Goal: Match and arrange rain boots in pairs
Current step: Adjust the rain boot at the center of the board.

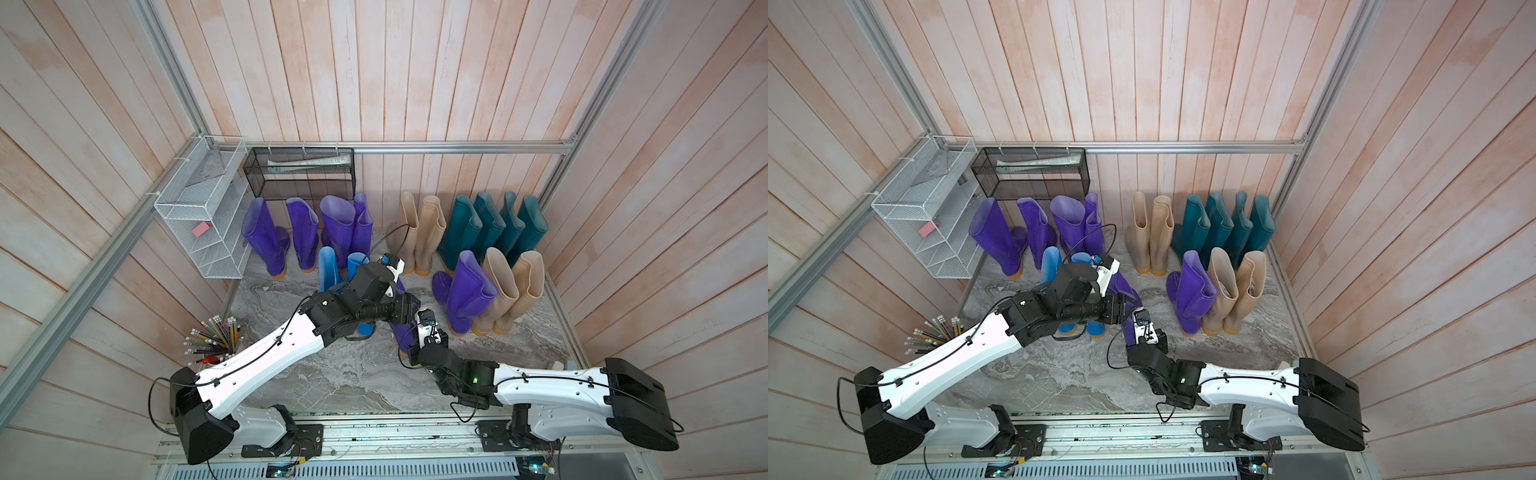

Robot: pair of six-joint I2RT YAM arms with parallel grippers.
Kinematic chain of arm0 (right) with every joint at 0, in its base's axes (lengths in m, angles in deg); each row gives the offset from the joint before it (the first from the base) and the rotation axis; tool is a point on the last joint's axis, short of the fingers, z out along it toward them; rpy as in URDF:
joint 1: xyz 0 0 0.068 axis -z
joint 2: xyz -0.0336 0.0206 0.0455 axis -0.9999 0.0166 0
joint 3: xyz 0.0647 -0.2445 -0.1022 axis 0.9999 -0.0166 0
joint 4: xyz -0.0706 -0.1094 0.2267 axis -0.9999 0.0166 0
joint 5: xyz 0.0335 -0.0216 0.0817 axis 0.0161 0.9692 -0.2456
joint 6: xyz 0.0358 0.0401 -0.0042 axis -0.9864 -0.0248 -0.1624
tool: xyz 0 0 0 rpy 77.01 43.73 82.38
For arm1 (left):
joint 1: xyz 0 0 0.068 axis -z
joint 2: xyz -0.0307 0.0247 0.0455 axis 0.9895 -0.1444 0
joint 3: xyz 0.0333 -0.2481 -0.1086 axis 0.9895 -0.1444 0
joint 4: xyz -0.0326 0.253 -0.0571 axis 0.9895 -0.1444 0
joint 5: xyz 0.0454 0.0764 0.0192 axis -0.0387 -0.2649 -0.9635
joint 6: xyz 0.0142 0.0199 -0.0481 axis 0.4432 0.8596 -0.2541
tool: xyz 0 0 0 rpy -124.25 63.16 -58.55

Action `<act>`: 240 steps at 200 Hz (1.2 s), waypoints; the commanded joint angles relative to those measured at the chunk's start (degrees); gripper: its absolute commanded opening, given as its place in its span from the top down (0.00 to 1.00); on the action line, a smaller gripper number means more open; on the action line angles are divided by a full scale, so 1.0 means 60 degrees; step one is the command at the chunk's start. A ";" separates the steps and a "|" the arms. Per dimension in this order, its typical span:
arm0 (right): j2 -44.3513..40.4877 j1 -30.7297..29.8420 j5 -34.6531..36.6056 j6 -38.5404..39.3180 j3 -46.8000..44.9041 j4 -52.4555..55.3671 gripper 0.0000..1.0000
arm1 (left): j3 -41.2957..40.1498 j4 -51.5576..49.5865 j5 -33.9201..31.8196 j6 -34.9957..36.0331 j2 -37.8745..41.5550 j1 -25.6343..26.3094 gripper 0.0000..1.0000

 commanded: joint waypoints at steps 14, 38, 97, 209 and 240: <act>-0.0020 0.0012 -0.0089 0.0113 0.0090 0.0041 1.00 | -0.0013 -0.0021 0.0148 0.0817 -0.0177 -0.0219 0.75; 0.0006 0.0012 -0.0273 0.0244 0.0148 0.0160 0.88 | 0.0223 -0.0263 0.0013 0.1519 -0.0256 -0.0312 1.00; -0.1269 -0.0020 0.0443 0.0198 0.0567 0.2308 0.37 | 0.1015 -0.0177 -0.1211 0.3587 -0.0733 -0.0316 1.00; -0.3570 0.1692 0.0826 0.0459 0.2977 0.5422 0.35 | 0.2130 -0.1073 -0.4539 0.3316 -0.0681 -0.0333 1.00; -0.3511 0.2112 0.0361 0.0761 0.3075 0.5122 0.35 | 0.1854 -0.0879 -0.4933 0.2803 -0.0776 -0.0327 1.00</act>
